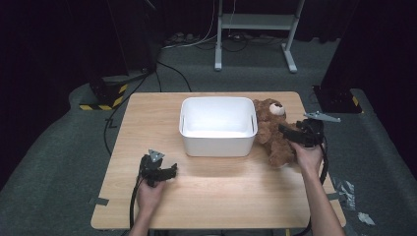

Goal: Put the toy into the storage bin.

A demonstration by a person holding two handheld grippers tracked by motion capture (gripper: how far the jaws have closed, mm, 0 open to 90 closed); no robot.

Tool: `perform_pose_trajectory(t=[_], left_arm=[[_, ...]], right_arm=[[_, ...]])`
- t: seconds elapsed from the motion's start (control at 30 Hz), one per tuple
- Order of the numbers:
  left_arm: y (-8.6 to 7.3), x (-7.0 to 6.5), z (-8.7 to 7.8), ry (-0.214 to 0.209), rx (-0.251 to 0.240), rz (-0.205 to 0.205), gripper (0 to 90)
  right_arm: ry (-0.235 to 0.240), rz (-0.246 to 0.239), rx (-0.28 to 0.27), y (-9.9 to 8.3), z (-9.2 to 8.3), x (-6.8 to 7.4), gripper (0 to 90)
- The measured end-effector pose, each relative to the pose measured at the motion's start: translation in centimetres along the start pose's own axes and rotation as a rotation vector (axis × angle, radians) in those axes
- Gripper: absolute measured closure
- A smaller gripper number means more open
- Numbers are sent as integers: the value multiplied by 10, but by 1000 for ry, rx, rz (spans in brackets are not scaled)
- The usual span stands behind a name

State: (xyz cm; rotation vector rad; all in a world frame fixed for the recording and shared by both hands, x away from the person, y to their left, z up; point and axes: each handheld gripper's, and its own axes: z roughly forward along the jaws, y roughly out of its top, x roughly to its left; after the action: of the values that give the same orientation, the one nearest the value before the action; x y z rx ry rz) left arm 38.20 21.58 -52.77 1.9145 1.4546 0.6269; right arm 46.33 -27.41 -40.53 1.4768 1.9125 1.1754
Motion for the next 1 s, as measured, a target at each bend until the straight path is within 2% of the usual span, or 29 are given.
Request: perform_pose_trajectory(t=[0.17, 0.47, 0.83, 1.0], left_arm=[[0, 0, 0, -1, 0, -1, 181], [0, 0, 0, -1, 0, -1, 181], [0, 0, 0, -1, 0, 0, 181], [0, 0, 0, -1, 0, -1, 181]], right_arm=[[-3, -14, -3, 3, 5, 0, 207], [-16, -28, 28, 11, 17, 0, 190], [-44, -13, 118, 13, 42, -5, 181], [-47, -11, 130, 14, 49, -5, 180]])
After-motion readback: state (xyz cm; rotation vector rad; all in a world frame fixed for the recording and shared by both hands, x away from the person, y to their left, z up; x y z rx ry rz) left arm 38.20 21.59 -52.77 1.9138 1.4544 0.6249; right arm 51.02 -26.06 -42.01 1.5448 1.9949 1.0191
